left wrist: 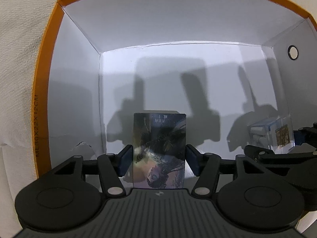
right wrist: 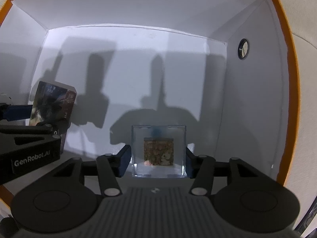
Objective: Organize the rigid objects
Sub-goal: 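Open both tools to release the card and cube inside the box, then grasp the brown cardboard box with the left tool while the right tool grasps the plaid case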
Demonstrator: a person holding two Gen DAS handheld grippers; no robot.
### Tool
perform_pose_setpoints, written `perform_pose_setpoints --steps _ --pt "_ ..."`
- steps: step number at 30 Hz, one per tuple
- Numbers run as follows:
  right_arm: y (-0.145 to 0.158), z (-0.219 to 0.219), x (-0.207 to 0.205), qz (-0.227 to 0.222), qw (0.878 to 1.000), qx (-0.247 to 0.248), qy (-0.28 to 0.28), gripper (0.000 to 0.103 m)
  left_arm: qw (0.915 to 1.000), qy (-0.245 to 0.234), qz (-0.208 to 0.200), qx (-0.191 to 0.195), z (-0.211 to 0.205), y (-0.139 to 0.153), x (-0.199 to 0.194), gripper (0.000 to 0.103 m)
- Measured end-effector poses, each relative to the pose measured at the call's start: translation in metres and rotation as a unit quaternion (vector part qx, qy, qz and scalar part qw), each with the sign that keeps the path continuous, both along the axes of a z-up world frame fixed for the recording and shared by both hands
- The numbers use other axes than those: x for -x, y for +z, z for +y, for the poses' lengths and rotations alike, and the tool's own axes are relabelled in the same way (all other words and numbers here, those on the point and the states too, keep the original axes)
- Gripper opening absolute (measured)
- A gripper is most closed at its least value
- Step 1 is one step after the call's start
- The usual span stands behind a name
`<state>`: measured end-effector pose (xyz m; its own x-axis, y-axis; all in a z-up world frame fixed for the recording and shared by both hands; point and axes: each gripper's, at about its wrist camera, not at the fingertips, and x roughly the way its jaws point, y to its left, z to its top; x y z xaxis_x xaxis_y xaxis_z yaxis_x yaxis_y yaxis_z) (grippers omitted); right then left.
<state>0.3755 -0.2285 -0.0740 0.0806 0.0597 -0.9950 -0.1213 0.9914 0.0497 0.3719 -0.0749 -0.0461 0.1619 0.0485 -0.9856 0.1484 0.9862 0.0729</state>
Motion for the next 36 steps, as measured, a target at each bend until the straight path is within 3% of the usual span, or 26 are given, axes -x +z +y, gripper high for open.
perform_pose_setpoints --steps 4,13,25,36 --pt "0.006 0.002 0.004 -0.014 1.0 0.005 0.004 0.057 1.0 0.007 -0.004 -0.002 0.002 0.002 0.0 0.074" --pt "0.032 0.003 0.023 -0.055 0.998 0.008 0.005 0.064 0.9989 0.025 -0.037 0.013 0.01 0.035 0.014 0.075" --pt "0.108 -0.002 0.057 -0.109 0.994 0.002 -0.004 0.07 0.9957 0.024 -0.087 0.022 0.014 0.107 0.05 0.078" --pt "0.166 -0.007 0.111 -0.142 0.99 0.0 0.003 0.074 0.9925 0.019 -0.117 0.027 0.018 0.149 0.106 0.079"
